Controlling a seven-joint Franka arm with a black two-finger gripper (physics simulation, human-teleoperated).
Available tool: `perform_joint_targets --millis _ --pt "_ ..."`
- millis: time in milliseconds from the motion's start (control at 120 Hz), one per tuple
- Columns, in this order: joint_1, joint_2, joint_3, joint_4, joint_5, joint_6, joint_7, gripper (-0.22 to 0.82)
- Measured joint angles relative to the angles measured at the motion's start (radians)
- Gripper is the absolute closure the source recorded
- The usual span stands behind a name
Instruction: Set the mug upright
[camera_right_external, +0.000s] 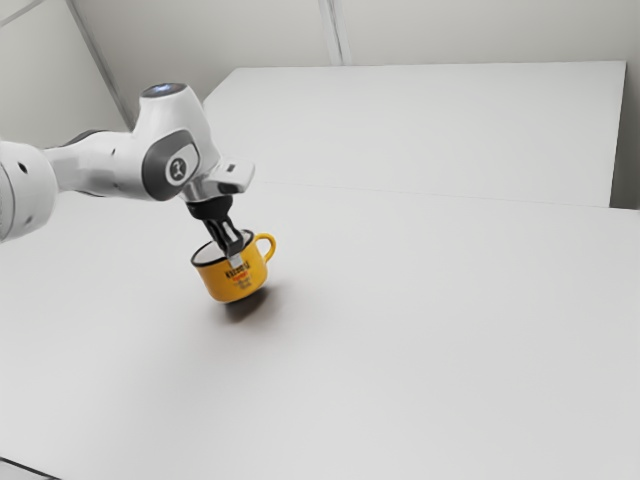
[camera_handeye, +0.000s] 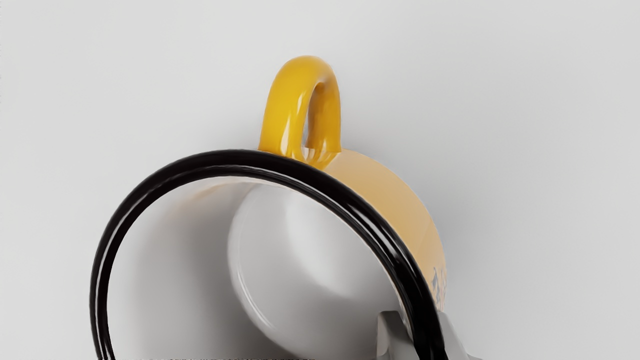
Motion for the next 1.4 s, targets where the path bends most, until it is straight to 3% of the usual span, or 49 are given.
perform_joint_targets --millis 358,567,733,833,983,1192,1400 --pt "0.014 0.021 -0.001 -0.183 0.151 0.268 -0.14 0.76" --pt "0.042 0.019 -0.004 -0.213 0.145 0.315 -0.194 0.34" --pt "0.038 -0.012 -0.009 -0.2 0.134 0.307 -0.223 0.16" --pt "0.035 -0.035 -0.013 -0.147 0.094 0.255 -0.235 0.1" --pt "0.024 -0.008 -0.013 0.051 0.028 0.095 -0.252 0.05" --pt "0.021 0.057 -0.011 0.361 0.003 -0.137 -0.27 0.02" --pt "0.025 0.07 -0.008 0.524 -0.002 -0.318 -0.283 0.01"
